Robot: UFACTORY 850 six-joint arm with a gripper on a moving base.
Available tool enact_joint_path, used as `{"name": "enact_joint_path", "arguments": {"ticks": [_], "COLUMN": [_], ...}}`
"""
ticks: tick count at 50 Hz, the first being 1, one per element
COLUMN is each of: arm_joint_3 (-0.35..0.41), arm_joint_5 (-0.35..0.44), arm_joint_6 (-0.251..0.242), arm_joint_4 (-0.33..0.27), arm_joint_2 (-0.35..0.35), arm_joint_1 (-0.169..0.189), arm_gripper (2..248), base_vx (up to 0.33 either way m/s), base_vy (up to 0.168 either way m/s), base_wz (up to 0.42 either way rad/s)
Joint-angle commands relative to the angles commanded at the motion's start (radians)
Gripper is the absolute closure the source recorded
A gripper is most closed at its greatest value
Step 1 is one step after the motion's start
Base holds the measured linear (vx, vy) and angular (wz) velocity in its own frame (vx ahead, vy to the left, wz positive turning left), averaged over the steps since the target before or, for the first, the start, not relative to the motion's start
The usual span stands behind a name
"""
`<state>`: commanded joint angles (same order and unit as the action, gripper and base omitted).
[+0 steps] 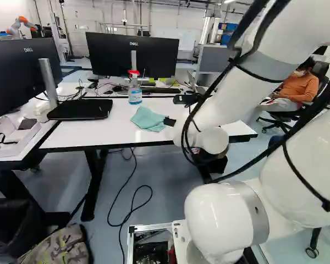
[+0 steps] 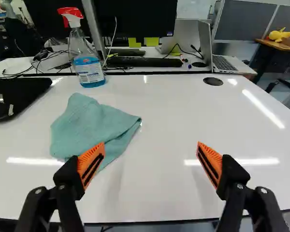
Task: Clean the table with the green towel
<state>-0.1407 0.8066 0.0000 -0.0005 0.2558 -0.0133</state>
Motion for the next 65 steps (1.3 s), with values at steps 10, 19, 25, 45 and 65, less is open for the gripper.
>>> {"name": "enact_joint_path", "arguments": {"ticks": [10,19,25,45,65], "arm_joint_3": [0.027,0.043,0.05,0.053,0.053], "arm_joint_5": [0.033,0.053,0.061,0.066,0.066], "arm_joint_6": [0.0,0.0,0.0,0.0,0.0], "arm_joint_4": [0.0,0.0,0.0,0.001,0.001], "arm_joint_2": [0.012,0.019,0.022,0.023,0.023], "arm_joint_1": [0.007,0.011,0.012,0.013,0.013], "arm_gripper": [3,3,3,3,3], "base_vx": [0.0,0.0,0.0,0.0,0.0], "base_vy": [0.0,0.0,0.0,0.0,0.0], "base_wz": [0.0,0.0,0.0,0.0,0.0]}}
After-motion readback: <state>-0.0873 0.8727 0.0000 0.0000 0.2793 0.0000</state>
